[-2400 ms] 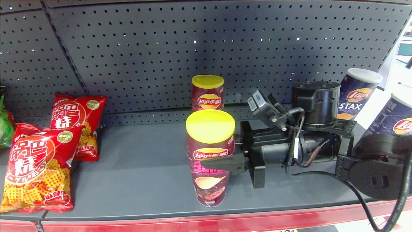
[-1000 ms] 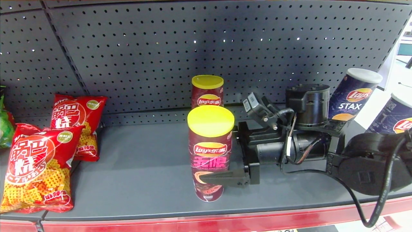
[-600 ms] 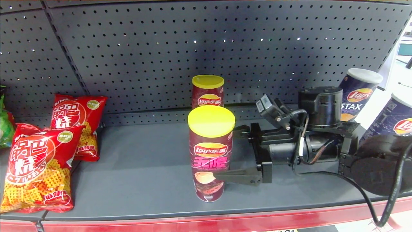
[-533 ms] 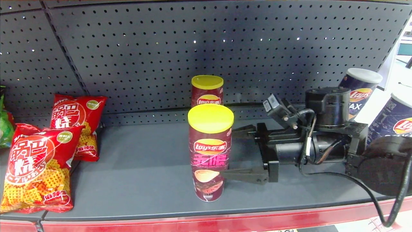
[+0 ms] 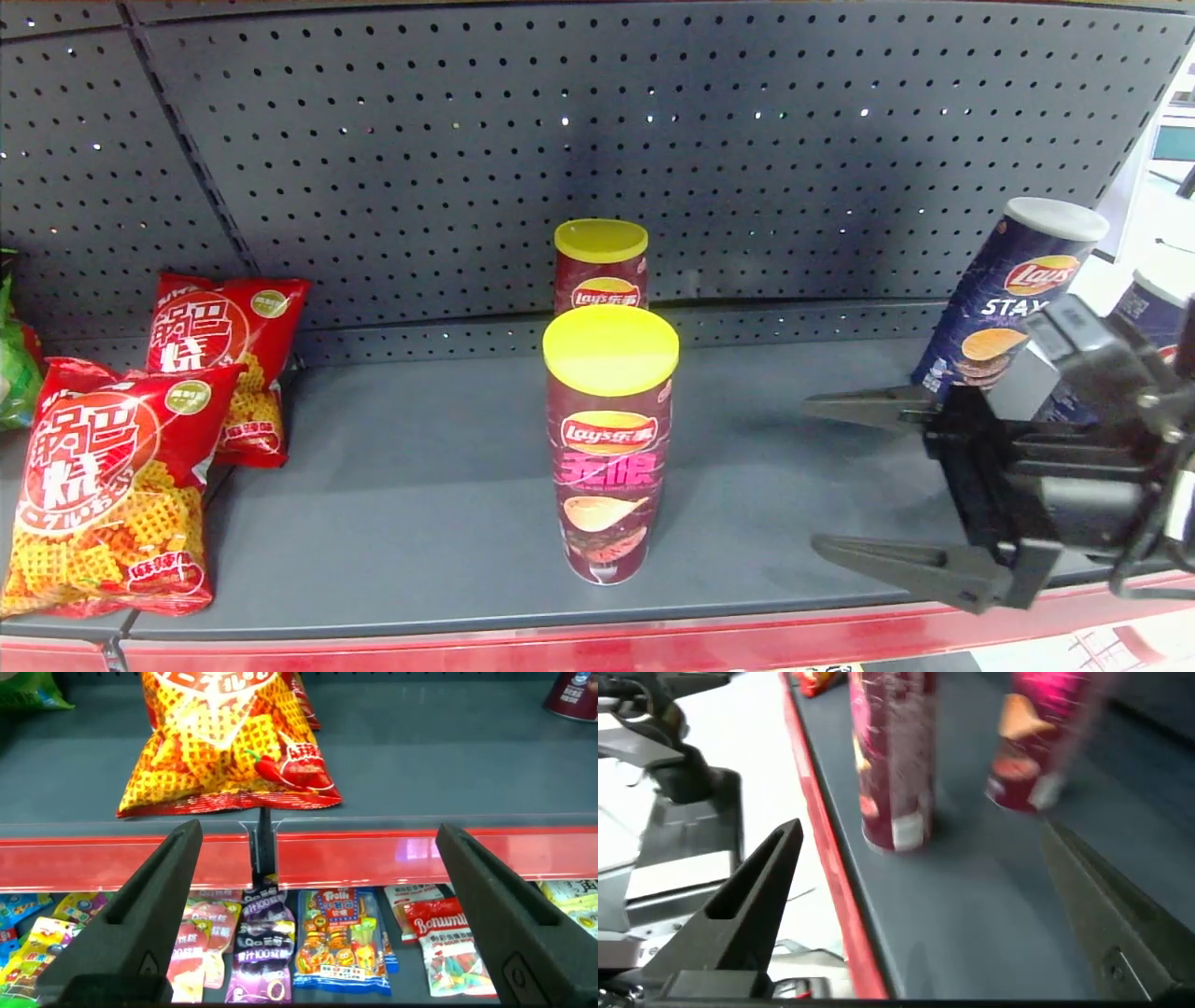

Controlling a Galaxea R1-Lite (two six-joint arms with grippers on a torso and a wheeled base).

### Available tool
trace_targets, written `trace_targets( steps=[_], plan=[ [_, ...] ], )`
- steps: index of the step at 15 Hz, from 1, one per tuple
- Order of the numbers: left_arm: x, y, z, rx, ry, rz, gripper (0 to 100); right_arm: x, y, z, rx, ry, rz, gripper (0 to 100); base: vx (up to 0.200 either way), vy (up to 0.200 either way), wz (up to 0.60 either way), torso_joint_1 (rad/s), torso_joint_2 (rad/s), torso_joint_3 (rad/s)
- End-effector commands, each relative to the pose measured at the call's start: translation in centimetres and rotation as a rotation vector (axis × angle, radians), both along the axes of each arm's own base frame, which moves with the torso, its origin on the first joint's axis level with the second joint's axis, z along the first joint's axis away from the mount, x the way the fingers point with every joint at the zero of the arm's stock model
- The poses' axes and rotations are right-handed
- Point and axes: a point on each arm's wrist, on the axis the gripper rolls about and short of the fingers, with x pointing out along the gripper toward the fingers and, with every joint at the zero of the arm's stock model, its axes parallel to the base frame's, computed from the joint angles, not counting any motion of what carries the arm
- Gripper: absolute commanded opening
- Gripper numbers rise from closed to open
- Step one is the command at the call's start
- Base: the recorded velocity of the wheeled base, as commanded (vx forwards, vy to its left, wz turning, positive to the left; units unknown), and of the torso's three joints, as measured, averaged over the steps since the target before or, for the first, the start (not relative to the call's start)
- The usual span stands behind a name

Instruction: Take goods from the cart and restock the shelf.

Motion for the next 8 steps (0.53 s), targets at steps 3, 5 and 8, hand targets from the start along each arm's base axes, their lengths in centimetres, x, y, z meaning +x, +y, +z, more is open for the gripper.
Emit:
trace_targets(
  steps=[3,5,8],
  plan=[
    [0.0,0.0,0.0,0.0,0.0,0.001,100,-7.2,-5.2,0.1,0.05,-0.16,-0.198,100,0.0,0.0,0.0,0.0,0.0,0.0],
    [0.0,0.0,0.0,0.0,0.002,0.001,100,-11.4,-7.2,-1.5,0.091,-0.211,-0.344,100,0.0,0.0,0.0,0.0,0.0,0.0],
    [0.0,0.0,0.0,0.0,0.003,0.001,100,-15.0,-8.6,-3.8,0.19,-0.248,-0.703,100,0.0,0.0,0.0,0.0,0.0,0.0]
  ],
)
